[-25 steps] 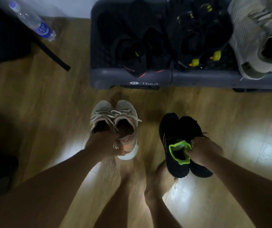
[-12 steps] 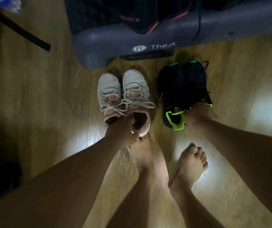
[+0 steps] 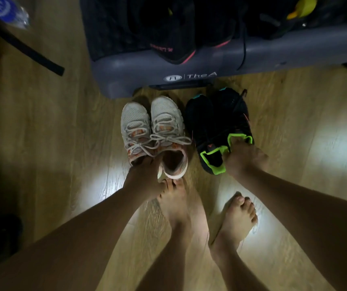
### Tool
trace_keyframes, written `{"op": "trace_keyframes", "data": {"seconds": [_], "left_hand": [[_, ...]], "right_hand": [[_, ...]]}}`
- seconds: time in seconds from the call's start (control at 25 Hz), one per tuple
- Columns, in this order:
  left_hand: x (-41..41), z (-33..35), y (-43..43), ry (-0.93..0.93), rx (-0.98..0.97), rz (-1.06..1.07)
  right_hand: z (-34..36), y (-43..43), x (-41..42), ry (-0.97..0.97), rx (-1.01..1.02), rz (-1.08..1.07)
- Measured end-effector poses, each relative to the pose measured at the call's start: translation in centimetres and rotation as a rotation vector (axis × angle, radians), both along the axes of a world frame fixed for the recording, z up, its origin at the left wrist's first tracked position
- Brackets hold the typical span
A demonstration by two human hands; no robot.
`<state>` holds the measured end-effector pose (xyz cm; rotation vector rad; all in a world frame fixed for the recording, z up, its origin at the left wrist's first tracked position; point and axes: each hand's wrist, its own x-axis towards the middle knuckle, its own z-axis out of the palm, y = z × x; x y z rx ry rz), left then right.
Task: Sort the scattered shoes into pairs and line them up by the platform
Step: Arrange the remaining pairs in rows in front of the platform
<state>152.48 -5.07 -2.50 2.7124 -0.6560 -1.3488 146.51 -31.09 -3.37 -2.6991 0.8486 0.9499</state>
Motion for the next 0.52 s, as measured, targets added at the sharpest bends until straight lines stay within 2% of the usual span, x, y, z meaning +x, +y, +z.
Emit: {"op": "trace_keyframes", "data": {"seconds": [0.12,0.2,0.28,0.52], "left_hand": [[0.4,-0.5,-0.6,0.029,0.058,0.001],[1.2,-0.2,-1.0,0.093,0.129,-0.013],[1.7,1.2,-1.6,0.080,0.143,-0.035],[2.6,17.1,-5.8,0.024,0.020,-0.046]], "right_hand": [[-0.6,-0.2,-0.4,0.121,0.096,-0.086],[-0.3,-0.9,-0.9,0.135,0.174,-0.153],[1.4,-1.7,-1.3,0.100,0.238,-0.149],[15.4,-3.8,-2.1,-0.010,0.284,-0.163]]}}
